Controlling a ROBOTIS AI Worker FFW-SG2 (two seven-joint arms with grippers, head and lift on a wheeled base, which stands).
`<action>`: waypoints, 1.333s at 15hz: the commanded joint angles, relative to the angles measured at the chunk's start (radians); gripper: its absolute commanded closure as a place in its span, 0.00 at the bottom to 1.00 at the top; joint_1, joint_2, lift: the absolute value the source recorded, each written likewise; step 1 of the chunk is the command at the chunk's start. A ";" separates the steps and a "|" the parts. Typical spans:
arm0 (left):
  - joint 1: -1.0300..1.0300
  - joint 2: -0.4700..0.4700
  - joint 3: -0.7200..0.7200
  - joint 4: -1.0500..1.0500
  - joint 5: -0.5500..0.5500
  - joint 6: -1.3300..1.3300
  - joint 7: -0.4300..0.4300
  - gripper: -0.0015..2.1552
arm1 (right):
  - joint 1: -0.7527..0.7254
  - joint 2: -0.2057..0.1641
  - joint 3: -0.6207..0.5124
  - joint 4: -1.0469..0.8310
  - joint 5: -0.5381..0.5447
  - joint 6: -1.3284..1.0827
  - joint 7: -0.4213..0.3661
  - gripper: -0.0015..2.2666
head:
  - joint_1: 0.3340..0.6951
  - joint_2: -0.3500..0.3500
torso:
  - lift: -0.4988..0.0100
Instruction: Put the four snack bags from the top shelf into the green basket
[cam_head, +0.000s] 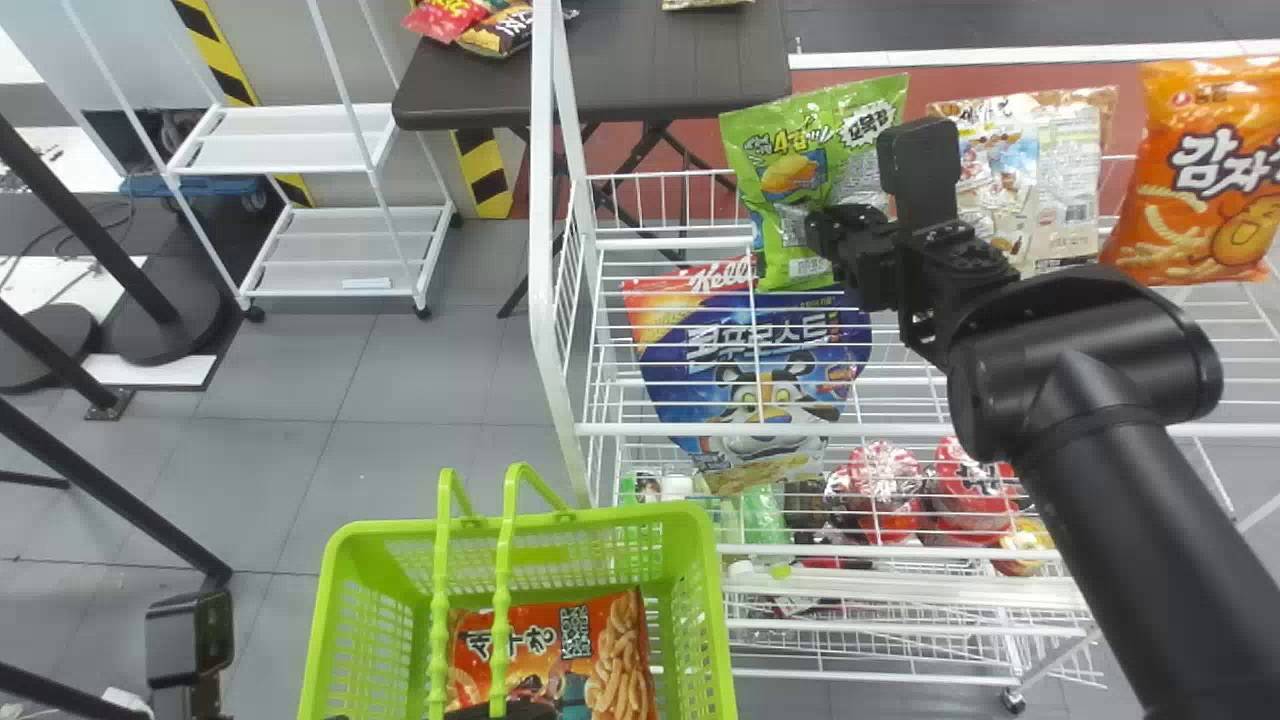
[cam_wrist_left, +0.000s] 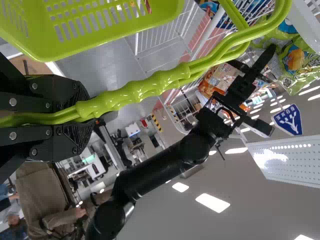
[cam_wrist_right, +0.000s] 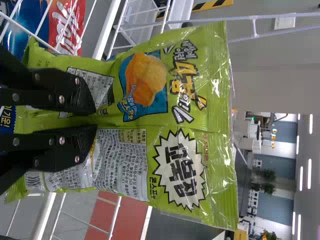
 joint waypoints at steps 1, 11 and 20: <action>0.000 0.000 0.004 0.001 0.002 0.000 -0.010 1.00 | 0.074 0.002 -0.015 -0.132 -0.008 -0.007 0.014 1.00 | 1.00 0.65 | 0.98; -0.025 0.002 0.013 0.023 0.004 0.000 -0.010 1.00 | 0.723 -0.035 -0.122 -1.064 -0.169 0.337 0.104 1.00 | 1.00 0.66 | 0.98; -0.037 -0.003 0.004 0.023 0.001 0.000 -0.010 1.00 | 0.885 -0.107 0.100 -1.046 -0.284 0.438 0.160 1.00 | 1.00 0.98 | 0.98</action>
